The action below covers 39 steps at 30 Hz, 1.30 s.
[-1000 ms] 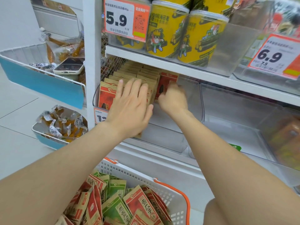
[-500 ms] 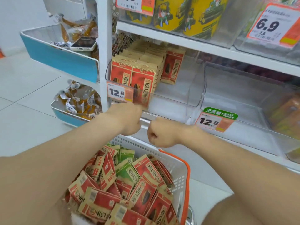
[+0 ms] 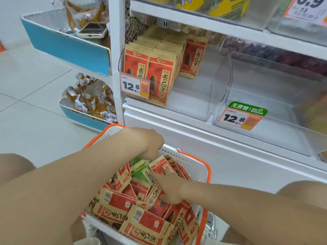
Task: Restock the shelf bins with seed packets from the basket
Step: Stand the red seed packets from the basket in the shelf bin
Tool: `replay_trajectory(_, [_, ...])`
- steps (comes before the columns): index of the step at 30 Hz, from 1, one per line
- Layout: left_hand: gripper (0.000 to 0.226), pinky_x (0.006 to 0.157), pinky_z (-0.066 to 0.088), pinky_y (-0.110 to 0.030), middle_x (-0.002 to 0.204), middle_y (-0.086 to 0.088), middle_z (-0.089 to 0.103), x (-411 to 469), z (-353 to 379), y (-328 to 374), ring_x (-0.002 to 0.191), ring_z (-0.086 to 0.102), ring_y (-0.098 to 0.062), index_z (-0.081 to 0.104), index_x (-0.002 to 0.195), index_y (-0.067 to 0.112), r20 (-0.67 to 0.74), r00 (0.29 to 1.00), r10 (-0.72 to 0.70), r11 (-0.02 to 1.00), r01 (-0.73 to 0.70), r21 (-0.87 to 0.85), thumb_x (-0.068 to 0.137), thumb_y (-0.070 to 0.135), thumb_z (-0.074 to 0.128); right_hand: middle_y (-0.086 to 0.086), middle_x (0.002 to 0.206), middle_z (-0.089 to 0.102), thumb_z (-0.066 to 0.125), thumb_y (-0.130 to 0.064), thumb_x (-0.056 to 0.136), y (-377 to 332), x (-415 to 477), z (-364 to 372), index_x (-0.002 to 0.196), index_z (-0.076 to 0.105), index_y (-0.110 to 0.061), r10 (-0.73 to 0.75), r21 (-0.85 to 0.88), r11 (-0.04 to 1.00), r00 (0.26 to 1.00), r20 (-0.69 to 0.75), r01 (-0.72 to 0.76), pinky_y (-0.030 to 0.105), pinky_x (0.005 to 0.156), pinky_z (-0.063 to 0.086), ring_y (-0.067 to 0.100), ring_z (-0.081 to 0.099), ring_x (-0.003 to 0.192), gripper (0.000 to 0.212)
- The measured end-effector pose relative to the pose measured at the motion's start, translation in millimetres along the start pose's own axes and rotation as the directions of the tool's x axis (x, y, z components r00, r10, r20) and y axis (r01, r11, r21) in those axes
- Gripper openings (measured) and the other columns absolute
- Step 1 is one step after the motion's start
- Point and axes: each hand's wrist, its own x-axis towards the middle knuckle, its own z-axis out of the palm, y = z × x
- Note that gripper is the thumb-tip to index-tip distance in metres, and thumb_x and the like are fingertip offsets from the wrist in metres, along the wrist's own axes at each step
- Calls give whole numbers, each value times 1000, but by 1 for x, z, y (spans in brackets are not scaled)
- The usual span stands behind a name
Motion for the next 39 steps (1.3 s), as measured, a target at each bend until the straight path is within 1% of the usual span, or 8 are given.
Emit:
replay_trajectory(7, [37,89,52,-39,135,-13,61,2,0,-2,102,62,-29,58,141,16,20,1000,-5,1000,5,6,108,26,45,15,127,53,73,-39,96,-6,-6,-31,132,57,-10,-83,-78,994,997,-8,82,44,93,53,31,55,104,49])
replay_trajectory(13, [35,91,53,-40,138,-14,57,-2,-14,-8,114,61,-33,55,141,15,-89,992,-91,996,89,-24,108,22,47,-2,90,68,77,-19,88,9,-35,-111,110,65,-17,-46,103,993,988,-148,61,29,63,51,21,66,82,26])
replay_trajectory(16, [32,77,46,-40,130,-13,55,-9,-26,-9,110,61,-36,51,137,15,-273,941,-201,978,177,-112,106,23,46,-4,99,69,77,-20,85,21,-63,-154,123,71,-22,61,296,954,936,-347,47,25,70,50,15,65,85,39])
replay_trajectory(21, [32,79,50,-50,124,-22,50,-10,-33,-13,105,59,-47,34,128,9,-677,639,-366,922,148,-358,106,31,43,12,79,76,78,-10,75,28,-90,-186,85,77,-3,324,807,575,868,-376,135,38,63,61,25,75,68,12])
replay_trajectory(27, [52,90,51,-52,135,-19,40,-11,-44,-2,114,52,-41,36,142,7,-771,189,-608,772,-88,-630,105,43,45,13,73,76,76,-23,76,6,-99,-186,82,70,-7,537,871,145,702,-468,470,42,62,60,33,74,67,18])
replay_trajectory(31, [44,95,51,-50,128,-10,54,-11,-55,0,114,58,-32,47,130,11,-680,289,-674,607,-309,-733,110,48,37,22,93,78,70,-26,76,-7,-94,-180,112,70,-4,610,714,-115,616,-498,691,50,80,61,35,75,81,43])
replay_trajectory(33, [52,85,51,-48,104,-7,69,-9,-56,1,100,66,-34,58,108,13,-668,366,-647,571,-347,-744,111,54,26,16,92,79,68,-15,87,-9,-97,-180,112,72,-7,578,702,-52,595,-558,710,48,84,61,28,75,81,27])
replay_trajectory(39, [63,79,55,-51,89,4,70,-6,-61,-6,86,68,-27,60,100,26,-760,257,-597,655,-391,-647,107,68,13,2,88,78,52,-38,106,-2,-100,-186,106,72,-21,439,586,491,397,-806,645,54,80,58,28,72,84,26])
